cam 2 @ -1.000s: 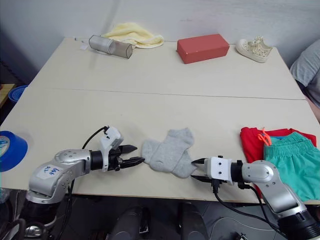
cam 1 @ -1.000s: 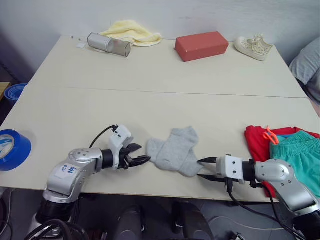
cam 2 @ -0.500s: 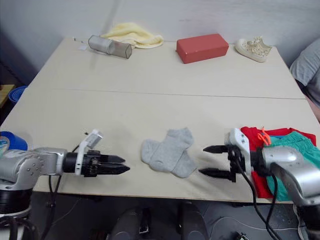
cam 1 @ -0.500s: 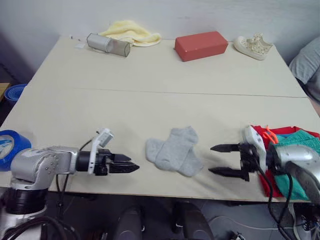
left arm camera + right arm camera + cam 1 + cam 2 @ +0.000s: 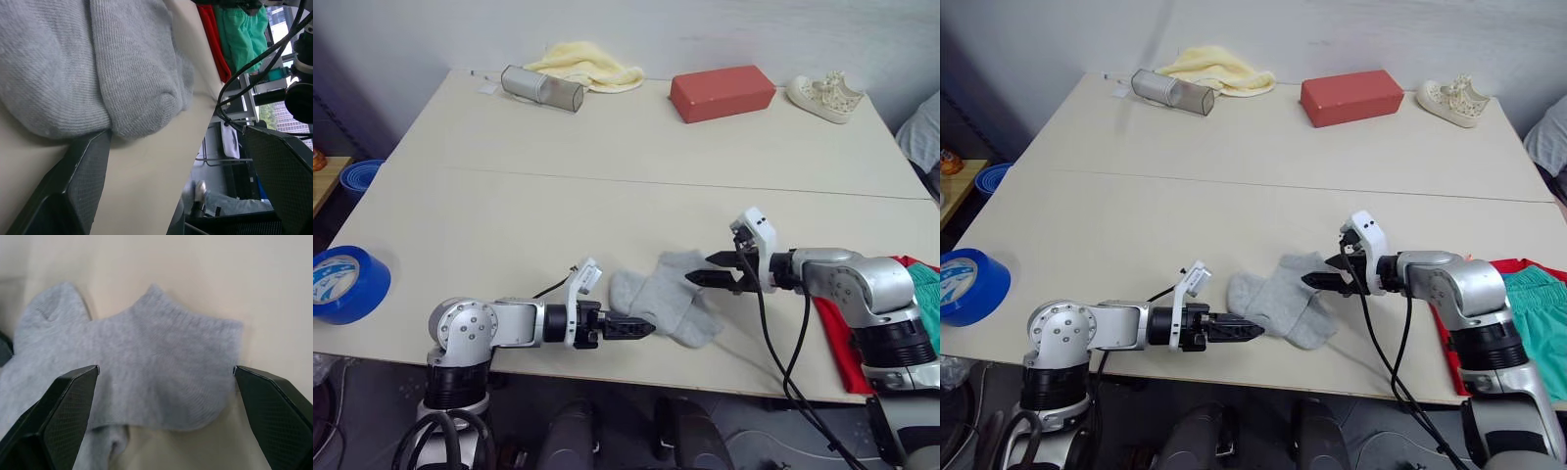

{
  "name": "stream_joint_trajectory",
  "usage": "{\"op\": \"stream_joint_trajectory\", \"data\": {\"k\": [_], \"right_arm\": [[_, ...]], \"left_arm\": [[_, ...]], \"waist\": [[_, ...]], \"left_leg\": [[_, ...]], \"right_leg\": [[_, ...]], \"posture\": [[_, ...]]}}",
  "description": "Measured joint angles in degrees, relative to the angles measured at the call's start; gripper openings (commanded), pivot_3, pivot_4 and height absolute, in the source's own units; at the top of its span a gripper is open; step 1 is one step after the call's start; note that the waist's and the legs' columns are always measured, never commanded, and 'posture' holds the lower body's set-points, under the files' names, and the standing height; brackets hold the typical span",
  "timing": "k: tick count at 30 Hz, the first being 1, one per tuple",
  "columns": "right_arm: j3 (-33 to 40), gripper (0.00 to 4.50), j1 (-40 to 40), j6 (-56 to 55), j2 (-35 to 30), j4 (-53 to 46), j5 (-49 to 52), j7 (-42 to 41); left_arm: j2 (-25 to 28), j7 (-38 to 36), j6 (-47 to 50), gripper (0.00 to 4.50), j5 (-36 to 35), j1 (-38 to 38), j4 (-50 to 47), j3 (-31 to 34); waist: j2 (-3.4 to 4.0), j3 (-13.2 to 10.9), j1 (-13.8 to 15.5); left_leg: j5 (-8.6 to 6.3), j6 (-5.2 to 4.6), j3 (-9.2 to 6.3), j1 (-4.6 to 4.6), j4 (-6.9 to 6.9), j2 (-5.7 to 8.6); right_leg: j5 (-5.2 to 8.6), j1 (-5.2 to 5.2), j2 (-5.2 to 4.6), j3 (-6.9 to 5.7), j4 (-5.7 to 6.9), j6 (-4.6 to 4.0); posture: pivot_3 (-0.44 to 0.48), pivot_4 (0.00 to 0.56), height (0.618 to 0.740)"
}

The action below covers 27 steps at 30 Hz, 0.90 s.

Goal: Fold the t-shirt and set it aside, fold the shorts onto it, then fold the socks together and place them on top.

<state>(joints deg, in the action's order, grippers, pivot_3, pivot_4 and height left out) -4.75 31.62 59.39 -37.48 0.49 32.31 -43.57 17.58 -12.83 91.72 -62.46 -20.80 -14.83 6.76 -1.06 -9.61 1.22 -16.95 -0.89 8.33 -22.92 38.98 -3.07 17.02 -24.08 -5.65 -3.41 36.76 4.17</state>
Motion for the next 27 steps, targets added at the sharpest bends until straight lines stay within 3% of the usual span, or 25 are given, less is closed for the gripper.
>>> {"op": "stream_joint_trajectory", "data": {"k": [2, 6, 9, 14, 20, 27], "right_arm": [[0.1, 4.5, 0.7, -0.4, 1.6, 1.0, -0.8, 0.9], [0.4, 4.5, 1.1, -0.6, 3.5, 2.1, -1.5, 2.0], [0.6, 3.89, 1.2, -1.1, 4.4, 2.6, -2.1, 2.2], [0.8, 2.23, 1.2, -2.3, 5.5, 3.5, -3.0, 2.7], [3.3, 0.19, -1.5, -4.6, 6.2, 2.0, -2.8, 2.7], [8.2, 0.04, -4.7, -7.2, 6.2, -2.7, -1.2, 2.5]], "left_arm": [[-1.3, 2.9, 0.0, 3.93, -0.3, 0.0, 0.0, -0.1], [-3.5, 7.8, -0.7, 2.61, -0.1, 0.8, 0.2, 0.0], [-5.1, 9.7, -1.0, 1.64, 0.3, 0.9, 1.3, 0.0], [-6.4, 11.9, -0.8, 0.06, 0.8, 1.2, 1.9, -0.1], [-5.6, 11.4, -0.6, 0.0, -0.5, 1.5, 1.5, 0.7], [-0.3, 6.1, 0.4, 0.0, -3.3, 2.4, 1.2, 2.1]], "waist": [[0.05, 0.0, 0.0], [0.06, 0.1, -0.1], [0.03, 0.2, 0.0], [0.04, 0.2, -0.1], [0.16, 0.3, -0.3], [0.13, 0.2, -1.7]], "left_leg": [[-0.04, -0.06, -0.05, 0.27, -0.04, 0.03], [-0.22, -0.03, -0.06, 0.59, -0.27, 0.1], [-0.19, -0.05, -0.05, 0.59, -0.46, 0.21], [-0.11, -0.18, 0.0, 0.58, -0.76, 0.31], [-0.13, -0.02, 0.02, 0.59, -0.83, 0.3], [0.0, 0.07, 0.03, 0.55, -0.97, 0.12]], "right_leg": [[-0.03, 0.37, -0.02, -0.09, -0.23, 0.06], [-0.06, 0.74, -0.13, -0.11, -0.56, 0.1], [-0.09, 0.75, -0.19, -0.11, -0.74, 0.15], [-0.09, 0.71, -0.27, -0.1, -0.92, 0.16], [-0.1, 0.66, -0.25, -0.1, -0.91, 0.17], [-0.1, 0.5, -0.02, -0.09, -0.91, 0.18]], "posture": [[0.0, 0.15, 0.74], [0.0, 0.15, 0.74], [0.0, 0.15, 0.74], [0.0, 0.15, 0.74], [0.0, 0.15, 0.74], [0.0, 0.15, 0.74]]}}
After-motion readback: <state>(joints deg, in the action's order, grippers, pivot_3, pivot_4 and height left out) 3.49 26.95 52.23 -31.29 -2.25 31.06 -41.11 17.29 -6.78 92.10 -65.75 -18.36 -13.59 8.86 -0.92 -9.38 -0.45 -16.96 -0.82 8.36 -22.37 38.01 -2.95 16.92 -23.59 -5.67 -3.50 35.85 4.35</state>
